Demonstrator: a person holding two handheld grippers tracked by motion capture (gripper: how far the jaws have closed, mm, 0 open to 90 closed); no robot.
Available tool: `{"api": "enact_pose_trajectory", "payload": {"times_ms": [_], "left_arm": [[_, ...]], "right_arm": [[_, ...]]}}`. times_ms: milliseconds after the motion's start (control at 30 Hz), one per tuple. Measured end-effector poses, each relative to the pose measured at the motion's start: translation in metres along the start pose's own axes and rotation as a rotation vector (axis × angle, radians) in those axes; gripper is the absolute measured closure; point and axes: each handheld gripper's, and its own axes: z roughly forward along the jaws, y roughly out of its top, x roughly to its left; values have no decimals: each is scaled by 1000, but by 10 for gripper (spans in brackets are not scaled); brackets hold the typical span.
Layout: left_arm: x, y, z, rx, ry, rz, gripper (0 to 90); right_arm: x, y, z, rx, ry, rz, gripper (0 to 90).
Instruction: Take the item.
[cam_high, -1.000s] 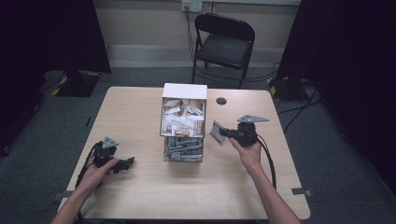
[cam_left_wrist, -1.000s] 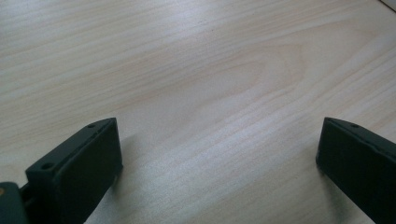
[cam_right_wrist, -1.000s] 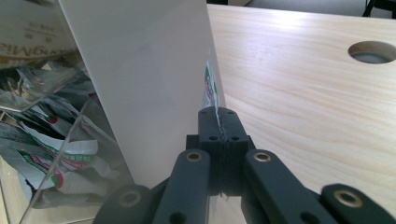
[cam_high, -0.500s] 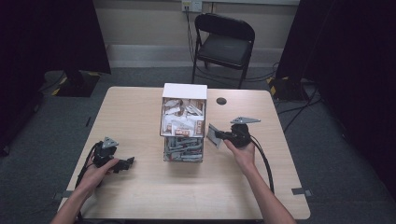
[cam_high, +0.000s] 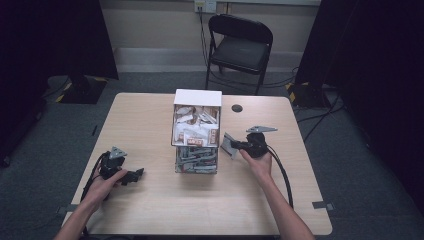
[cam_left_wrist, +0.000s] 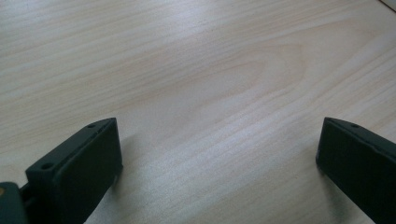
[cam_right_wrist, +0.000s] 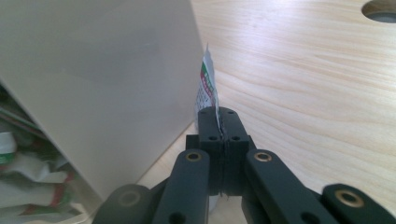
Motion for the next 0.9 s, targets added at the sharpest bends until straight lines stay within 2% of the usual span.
{"api": "enact_pose_trajectory", "payload": {"times_ms": [133,400,900], "left_arm": [[0,0,0,0,0,1,0],[0,0,0,-1,0,0,0],[0,0,0,2,-1,0,0]], "right_arm": [[-7,-3,3,15,-26,4,894],[-11,-5,7,18,-49,4,885],[-21,-12,20,38,-89,41,835]]}}
